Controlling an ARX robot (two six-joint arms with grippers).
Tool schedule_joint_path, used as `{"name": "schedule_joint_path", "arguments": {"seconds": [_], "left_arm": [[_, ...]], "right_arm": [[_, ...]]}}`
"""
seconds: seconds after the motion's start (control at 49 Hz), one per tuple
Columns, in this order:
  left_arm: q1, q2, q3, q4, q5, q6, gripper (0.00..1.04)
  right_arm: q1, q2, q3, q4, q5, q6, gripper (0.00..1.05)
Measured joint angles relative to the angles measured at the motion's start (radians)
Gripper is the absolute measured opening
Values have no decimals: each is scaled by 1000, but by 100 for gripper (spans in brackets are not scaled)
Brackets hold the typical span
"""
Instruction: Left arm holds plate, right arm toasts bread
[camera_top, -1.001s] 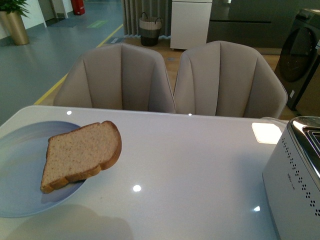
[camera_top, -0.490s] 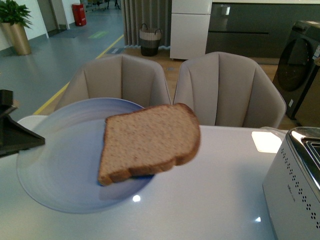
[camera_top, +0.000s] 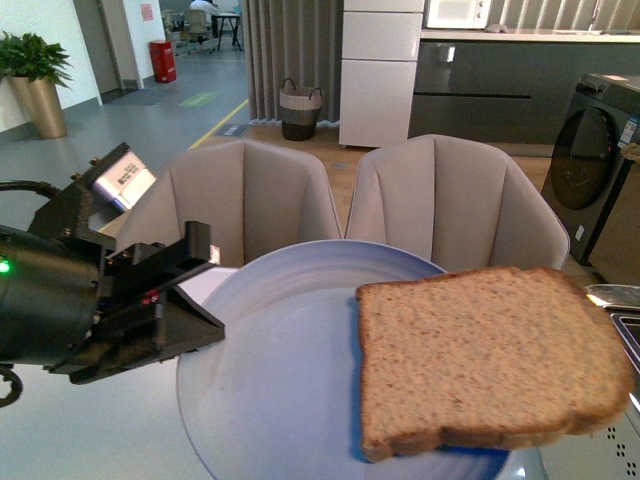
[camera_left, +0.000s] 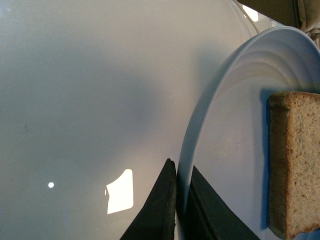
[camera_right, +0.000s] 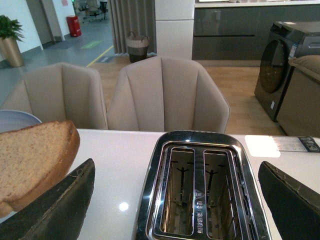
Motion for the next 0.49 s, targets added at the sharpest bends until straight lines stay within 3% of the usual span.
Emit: {"name": "schedule_joint_path", "arguments": {"seconds": [0.204,0.49], "left_arm": [[-83,-22,0,6,-7,-47,3],[-107,-59,0,6,-17,-95,3]], "right_arm": [[0,0,0,0,0,0,96],[0,0,0,0,0,0,96]]}}
